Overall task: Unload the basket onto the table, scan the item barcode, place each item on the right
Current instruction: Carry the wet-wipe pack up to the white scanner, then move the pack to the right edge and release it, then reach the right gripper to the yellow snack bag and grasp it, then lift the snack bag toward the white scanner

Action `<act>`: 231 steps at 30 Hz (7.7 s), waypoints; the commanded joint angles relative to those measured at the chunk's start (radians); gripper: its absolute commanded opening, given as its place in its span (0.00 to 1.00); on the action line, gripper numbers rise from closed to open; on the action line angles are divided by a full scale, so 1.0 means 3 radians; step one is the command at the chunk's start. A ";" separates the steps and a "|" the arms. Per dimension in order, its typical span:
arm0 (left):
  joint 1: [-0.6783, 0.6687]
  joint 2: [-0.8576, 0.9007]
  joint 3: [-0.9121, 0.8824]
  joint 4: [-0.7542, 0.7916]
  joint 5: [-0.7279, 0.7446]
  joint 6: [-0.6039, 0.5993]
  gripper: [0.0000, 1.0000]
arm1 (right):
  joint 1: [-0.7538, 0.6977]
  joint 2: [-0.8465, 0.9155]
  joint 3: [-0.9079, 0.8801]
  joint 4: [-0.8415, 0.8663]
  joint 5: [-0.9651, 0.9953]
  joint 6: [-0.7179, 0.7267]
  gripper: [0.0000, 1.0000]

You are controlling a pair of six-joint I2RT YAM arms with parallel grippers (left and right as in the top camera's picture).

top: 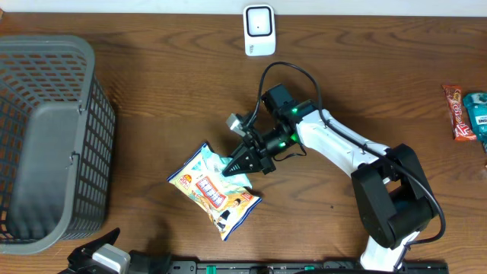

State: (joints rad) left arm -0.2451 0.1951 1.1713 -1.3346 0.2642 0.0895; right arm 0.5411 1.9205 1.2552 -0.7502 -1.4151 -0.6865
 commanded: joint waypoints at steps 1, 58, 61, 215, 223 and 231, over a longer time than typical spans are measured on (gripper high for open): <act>0.0001 -0.0009 0.0013 0.0009 0.0041 0.0011 0.98 | -0.0093 0.0025 0.0041 0.0041 0.1511 0.0889 0.01; 0.0003 -0.0009 0.0013 0.0009 0.0042 0.0011 0.98 | -0.0439 0.2372 0.4181 0.0248 0.6614 0.0610 0.01; 0.0003 -0.0009 0.0013 0.0009 0.0041 0.0011 0.98 | -0.0509 0.2219 0.4181 -0.0179 0.6865 0.0913 0.01; 0.0003 -0.0009 0.0013 0.0009 0.0041 0.0011 0.98 | 0.0287 0.0441 0.2015 -0.1924 0.4699 0.2310 0.82; 0.0003 -0.0009 0.0013 0.0009 0.0042 0.0011 0.98 | 0.0284 0.0357 0.2235 -0.1698 0.4697 0.2653 0.01; 0.0001 -0.0009 0.0013 0.0009 0.0041 0.0011 0.98 | 0.0262 0.0711 0.1629 -0.1091 0.4681 0.2818 0.01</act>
State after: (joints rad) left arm -0.2451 0.1951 1.1713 -1.3350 0.2642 0.0895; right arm 0.6220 2.0647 1.8301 -1.1103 -0.0109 0.1047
